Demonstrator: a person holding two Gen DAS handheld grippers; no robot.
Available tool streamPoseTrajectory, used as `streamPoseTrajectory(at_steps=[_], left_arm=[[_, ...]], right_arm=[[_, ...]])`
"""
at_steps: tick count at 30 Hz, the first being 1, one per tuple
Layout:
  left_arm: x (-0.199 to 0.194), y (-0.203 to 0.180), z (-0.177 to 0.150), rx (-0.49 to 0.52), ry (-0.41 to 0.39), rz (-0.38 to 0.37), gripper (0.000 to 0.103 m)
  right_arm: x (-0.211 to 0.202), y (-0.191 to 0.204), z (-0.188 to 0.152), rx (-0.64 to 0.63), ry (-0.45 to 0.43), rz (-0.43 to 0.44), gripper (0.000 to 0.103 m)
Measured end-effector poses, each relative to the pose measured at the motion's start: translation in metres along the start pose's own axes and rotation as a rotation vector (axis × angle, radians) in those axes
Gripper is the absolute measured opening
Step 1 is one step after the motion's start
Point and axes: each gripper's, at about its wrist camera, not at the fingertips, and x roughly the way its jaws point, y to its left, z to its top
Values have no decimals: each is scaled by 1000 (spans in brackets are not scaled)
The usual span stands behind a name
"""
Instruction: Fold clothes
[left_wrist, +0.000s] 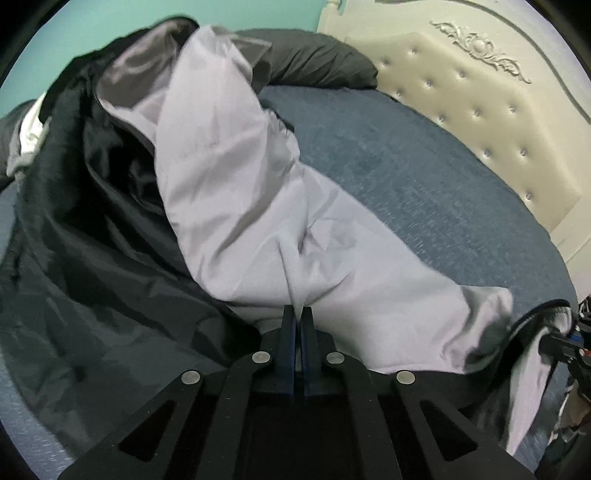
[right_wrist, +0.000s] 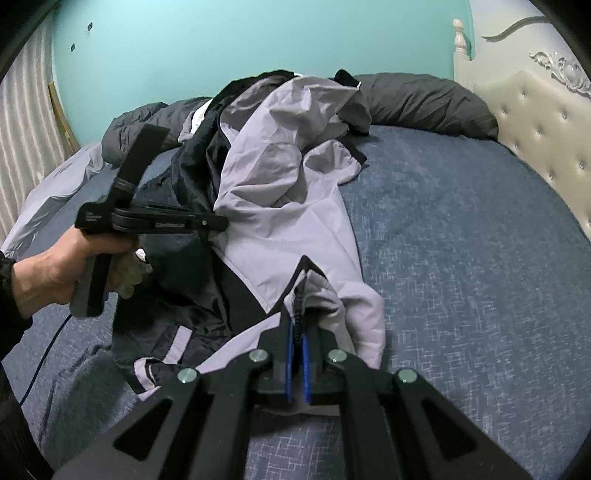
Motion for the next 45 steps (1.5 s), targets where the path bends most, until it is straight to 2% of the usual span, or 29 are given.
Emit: streamPoseTrajectory(at_steps=[6,14,17,27,35,39,42,43,45], left_arm=[[-82,7,3,-16,-84,24,1],[-241,22,11,-50,-253,104,1],[-310,19,18,-39,-321,149,1],[-475,-4,23,-20,-489,228,1],[-599,-29,25,-1,-624,289,0],[-635,-43,19,4,-653,276,0],[-627,-49,6,-9,-601,242,0],[-621,-50,1,-15,-581,229,0],[-586,-47,-19,-41,-526,200,0]], right_arm=[[-38,15,19,-30,-60,-17,3],[-121,52,66,-113,-193,-35,2],[-155,67,87,-143,-246,-45,2],[-285,127,174,-230,-469,-73,2],[-380,172,221,-307,-596,-109,2],[-414,186,233,-333,-628,-121,2],[-423,195,233,-371,-609,-125,2],[-414,197,229,-389,-575,-137,2],[-394,199,222,-411,-513,-150,2]])
